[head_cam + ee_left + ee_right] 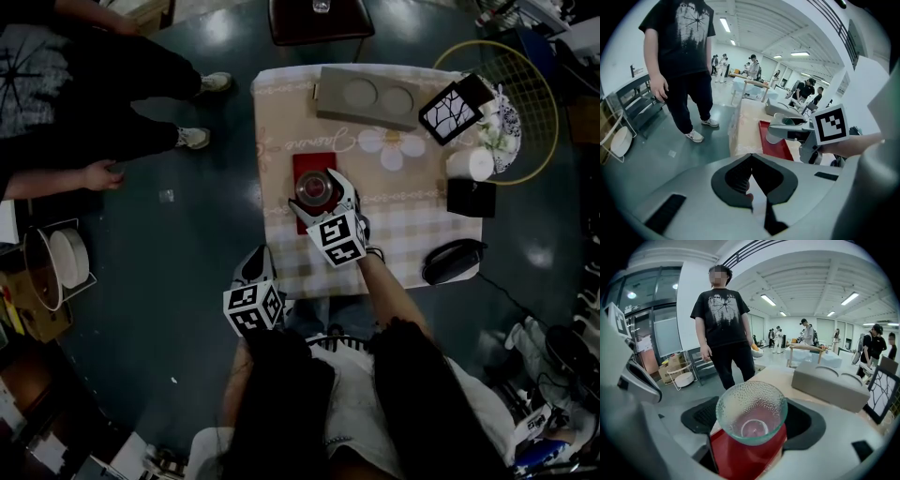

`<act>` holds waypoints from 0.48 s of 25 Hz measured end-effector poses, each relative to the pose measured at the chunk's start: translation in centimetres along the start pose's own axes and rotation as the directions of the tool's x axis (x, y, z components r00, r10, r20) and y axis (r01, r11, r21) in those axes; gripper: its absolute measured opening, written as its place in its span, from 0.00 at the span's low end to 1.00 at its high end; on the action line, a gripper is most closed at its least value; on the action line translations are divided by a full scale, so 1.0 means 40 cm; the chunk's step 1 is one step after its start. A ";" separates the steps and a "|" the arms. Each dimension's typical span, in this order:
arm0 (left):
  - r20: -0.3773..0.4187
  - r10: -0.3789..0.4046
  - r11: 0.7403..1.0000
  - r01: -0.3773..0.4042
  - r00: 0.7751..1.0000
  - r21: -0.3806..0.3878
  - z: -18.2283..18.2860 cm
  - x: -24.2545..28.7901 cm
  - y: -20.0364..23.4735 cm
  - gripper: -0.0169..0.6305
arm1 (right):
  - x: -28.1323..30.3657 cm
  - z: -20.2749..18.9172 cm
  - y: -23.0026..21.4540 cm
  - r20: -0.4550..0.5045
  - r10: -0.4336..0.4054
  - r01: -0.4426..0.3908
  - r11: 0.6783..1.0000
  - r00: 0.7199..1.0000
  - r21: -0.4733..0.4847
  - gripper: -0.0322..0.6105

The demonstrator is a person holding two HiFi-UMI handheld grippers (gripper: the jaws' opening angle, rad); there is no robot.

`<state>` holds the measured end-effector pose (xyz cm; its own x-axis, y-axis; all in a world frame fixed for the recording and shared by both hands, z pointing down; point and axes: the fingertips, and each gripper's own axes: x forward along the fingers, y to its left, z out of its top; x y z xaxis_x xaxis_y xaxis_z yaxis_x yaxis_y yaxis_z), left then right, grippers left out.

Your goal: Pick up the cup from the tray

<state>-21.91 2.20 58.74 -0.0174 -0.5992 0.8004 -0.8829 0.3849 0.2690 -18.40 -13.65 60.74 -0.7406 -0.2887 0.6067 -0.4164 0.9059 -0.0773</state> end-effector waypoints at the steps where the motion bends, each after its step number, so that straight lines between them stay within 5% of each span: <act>1: -0.003 0.000 1.000 0.000 1.000 0.005 -0.002 -0.001 0.000 0.04 | 0.000 0.000 -0.003 -0.002 -0.002 0.003 1.000 1.000 0.009 0.70; 7: 0.003 -0.003 0.998 0.003 1.000 -0.056 0.004 -0.001 0.012 0.04 | 0.000 0.002 -0.006 0.005 -0.004 0.004 1.000 1.000 0.007 0.68; 12: 0.012 -0.010 0.999 0.011 1.000 -0.030 0.016 -0.003 -0.002 0.04 | 0.000 0.005 -0.008 0.004 -0.008 0.008 1.000 1.000 0.011 0.67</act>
<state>-22.14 1.81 58.29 -0.0142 -0.6118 0.7909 -0.8685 0.3995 0.2934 -18.38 -13.99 60.60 -0.7394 -0.2968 0.6043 -0.4279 0.9001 -0.0816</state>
